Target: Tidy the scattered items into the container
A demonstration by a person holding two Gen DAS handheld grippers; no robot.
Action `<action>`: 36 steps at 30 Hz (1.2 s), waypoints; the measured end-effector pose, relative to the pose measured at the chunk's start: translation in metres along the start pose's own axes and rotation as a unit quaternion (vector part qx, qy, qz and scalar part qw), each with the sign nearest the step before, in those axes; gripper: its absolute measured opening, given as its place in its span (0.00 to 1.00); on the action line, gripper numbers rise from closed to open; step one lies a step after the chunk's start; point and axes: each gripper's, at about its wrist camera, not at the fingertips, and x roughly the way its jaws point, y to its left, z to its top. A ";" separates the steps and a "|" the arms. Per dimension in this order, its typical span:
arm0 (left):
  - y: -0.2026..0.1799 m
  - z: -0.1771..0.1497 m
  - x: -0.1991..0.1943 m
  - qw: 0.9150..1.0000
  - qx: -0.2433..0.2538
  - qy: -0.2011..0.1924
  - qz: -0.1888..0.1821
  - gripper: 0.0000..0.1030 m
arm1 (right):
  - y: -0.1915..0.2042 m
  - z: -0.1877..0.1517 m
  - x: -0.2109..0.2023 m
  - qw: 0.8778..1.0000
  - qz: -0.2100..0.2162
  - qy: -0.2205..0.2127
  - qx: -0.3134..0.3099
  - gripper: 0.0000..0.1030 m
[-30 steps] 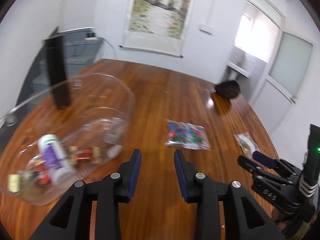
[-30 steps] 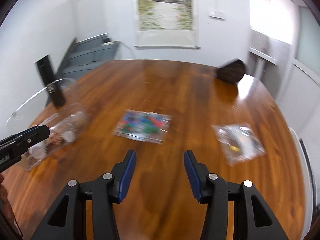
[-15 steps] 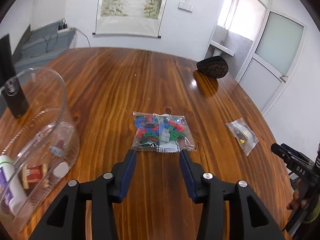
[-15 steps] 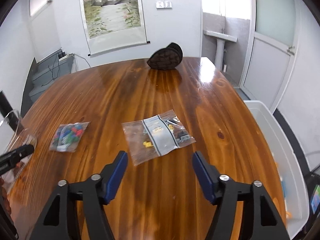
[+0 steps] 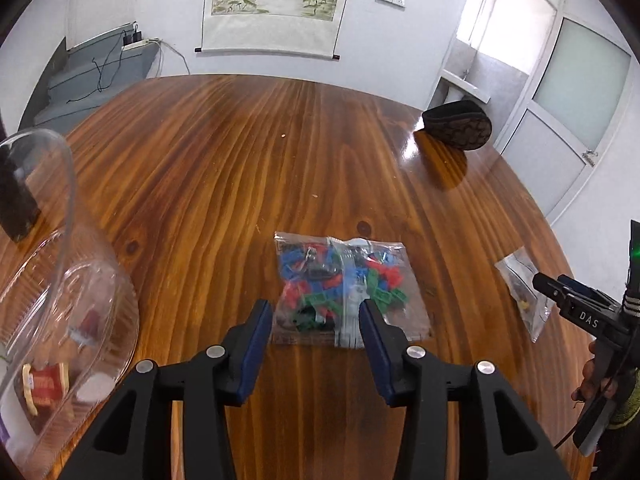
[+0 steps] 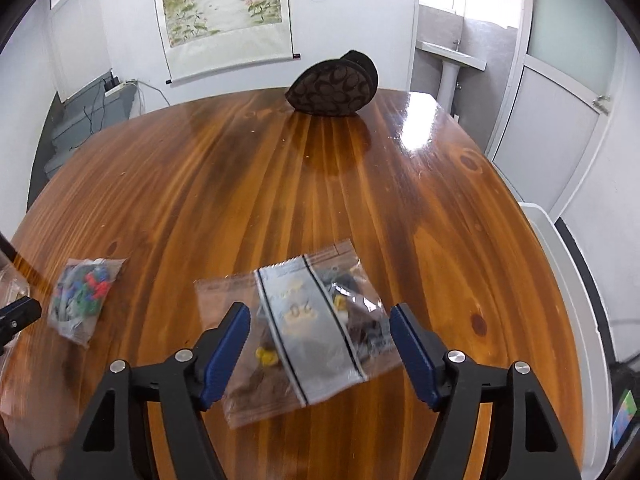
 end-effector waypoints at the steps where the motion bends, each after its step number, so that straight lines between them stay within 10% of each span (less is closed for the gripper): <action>1: -0.001 0.001 0.003 1.000 0.001 0.003 0.002 0.45 | 0.000 0.002 0.004 1.000 0.000 0.004 0.001 0.71; 21: -0.019 -0.033 0.014 0.997 0.053 0.038 0.030 0.41 | 0.038 -0.054 -0.024 0.993 0.079 0.068 -0.054 0.71; 36: 0.008 0.000 0.007 0.999 -0.027 0.019 -0.018 0.48 | 0.020 -0.032 -0.051 0.999 0.043 0.004 -0.034 0.81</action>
